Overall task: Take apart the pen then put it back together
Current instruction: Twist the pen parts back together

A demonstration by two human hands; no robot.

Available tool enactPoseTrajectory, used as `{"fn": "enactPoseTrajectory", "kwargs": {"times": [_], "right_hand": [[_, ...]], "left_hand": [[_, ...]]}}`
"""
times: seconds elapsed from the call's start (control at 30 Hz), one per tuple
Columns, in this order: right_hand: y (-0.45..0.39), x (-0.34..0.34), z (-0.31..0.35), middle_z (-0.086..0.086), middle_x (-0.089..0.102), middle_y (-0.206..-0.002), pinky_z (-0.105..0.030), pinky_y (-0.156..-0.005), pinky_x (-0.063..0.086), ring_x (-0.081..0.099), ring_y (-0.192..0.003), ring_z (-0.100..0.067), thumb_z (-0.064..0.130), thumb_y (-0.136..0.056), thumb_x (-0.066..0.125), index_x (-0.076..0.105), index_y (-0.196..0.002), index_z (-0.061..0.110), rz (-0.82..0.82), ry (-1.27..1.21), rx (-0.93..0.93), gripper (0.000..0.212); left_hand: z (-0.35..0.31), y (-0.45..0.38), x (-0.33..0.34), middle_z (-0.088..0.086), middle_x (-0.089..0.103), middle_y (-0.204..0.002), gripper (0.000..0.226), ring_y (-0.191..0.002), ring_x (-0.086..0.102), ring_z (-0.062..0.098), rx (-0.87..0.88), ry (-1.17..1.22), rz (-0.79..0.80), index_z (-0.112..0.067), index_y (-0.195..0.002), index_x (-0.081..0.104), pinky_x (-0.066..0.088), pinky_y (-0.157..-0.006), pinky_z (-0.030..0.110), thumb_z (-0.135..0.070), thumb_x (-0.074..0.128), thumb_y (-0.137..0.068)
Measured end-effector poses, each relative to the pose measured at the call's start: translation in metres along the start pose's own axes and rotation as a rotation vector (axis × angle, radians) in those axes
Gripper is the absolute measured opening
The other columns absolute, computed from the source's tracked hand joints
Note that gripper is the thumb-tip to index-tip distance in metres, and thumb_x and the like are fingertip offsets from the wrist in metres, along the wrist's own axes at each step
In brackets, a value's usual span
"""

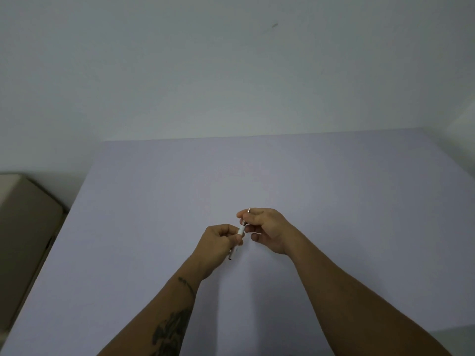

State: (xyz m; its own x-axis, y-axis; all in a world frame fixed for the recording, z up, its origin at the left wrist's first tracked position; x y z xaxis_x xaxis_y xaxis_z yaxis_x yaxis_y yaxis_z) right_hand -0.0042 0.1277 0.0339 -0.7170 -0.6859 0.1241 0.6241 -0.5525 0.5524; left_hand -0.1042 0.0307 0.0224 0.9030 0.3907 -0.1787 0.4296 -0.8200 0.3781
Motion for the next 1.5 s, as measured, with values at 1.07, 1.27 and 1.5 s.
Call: {"fn": "enactPoseTrajectory", "kwargs": {"times": [1.07, 1.27, 1.5], "right_hand": [[-0.003, -0.001, -0.011, -0.001, 0.039, -0.058, -0.024, -0.041, 0.032, 0.033, -0.048, -0.013, 0.025, -0.083, 0.076, 0.041, -0.063, 0.016, -0.235, 0.087, -0.095, 0.042], [0.0, 0.005, -0.017, -0.002, 0.05, -0.065, -0.022, -0.047, 0.033, 0.042, -0.052, -0.011, 0.023, -0.09, 0.068, 0.065, -0.09, 0.006, -0.077, -0.051, 0.025, 0.018], [0.002, 0.006, -0.012, -0.002, 0.057, -0.071, -0.021, -0.052, 0.037, 0.048, -0.06, -0.01, 0.003, -0.099, 0.052, 0.073, -0.097, 0.004, 0.023, -0.074, 0.009, 0.021]], "left_hand": [[0.011, -0.001, -0.007, -0.004, 0.056, -0.059, 0.006, -0.058, 0.051, 0.014, 0.013, -0.064, -0.081, -0.011, -0.077, 0.071, 0.048, -0.059, 0.031, -0.016, 0.073, -0.081], [0.012, -0.002, -0.009, -0.004, 0.056, -0.061, 0.007, -0.058, 0.05, 0.015, 0.002, -0.057, -0.067, -0.012, -0.075, 0.07, 0.046, -0.059, 0.031, -0.015, 0.073, -0.081], [0.011, -0.004, -0.012, -0.005, 0.056, -0.06, 0.007, -0.057, 0.049, 0.013, 0.021, -0.058, -0.079, -0.013, -0.075, 0.071, 0.046, -0.056, 0.028, -0.016, 0.074, -0.081]]}}
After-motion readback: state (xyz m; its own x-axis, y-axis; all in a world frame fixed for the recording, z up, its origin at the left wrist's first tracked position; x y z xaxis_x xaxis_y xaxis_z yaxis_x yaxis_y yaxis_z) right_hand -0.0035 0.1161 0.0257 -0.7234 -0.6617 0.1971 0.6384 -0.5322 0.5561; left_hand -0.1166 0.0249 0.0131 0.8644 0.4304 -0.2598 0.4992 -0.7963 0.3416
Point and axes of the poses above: each hand's wrist, its own y-axis away from the middle knuckle, its own x-axis out of the palm, z = x × y, the point moved 8 cm from there along -y, towards the middle knuckle
